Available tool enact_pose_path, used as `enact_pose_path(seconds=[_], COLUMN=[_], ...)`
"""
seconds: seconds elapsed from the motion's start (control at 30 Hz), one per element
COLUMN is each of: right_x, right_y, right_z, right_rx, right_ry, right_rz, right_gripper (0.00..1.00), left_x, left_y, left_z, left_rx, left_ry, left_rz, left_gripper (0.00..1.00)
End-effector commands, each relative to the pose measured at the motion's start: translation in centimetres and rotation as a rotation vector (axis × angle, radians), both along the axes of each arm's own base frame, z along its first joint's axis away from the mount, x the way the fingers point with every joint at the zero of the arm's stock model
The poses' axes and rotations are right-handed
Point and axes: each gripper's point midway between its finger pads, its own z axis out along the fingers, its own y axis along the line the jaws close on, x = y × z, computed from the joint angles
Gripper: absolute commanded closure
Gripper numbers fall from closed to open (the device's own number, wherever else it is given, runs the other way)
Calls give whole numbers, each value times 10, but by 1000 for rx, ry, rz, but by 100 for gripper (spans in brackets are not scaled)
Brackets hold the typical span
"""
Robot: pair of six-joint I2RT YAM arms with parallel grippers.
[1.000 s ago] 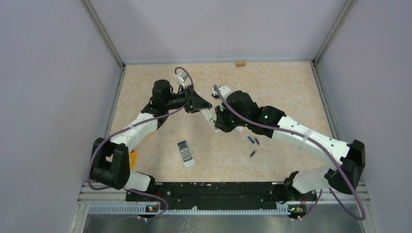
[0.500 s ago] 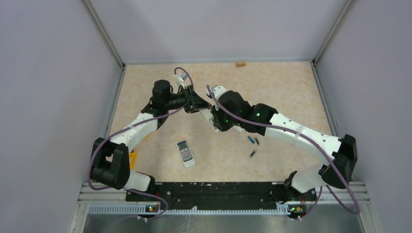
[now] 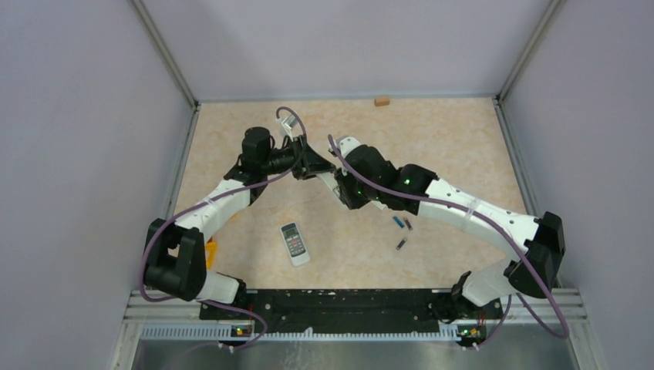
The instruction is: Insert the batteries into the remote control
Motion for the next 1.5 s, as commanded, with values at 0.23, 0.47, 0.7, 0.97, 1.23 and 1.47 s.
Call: enact_pose_path(seconds=[0.23,0.47,0.7,0.97,1.23,1.47], right_x=[8,13,22,22,24,27], right_y=[-10,-9,-12,-8,-2,2], right_z=[-2,13,23,22,20,18], right_rx=[-56,-15,11,18,53,83], right_ry=[-12,-44,-84,-97,-94,-95], right_rz=[-77,-100,-144,-111,-117,-144], right_gripper=[75,70,76,80,83,84], left_x=[-7,-7,-8,-8,-8,-9], left_y=[-4,-4,-4,-4,-4,-5], left_z=[13,10,8,6,6,8], left_rx=[-38,-33,-28,-25,-32,-48], left_ry=[-15,-5,2,14,38,68], left_rz=[-43,-45,-50,-51,-47,-47], left_gripper=[100,100,100,100,100,100])
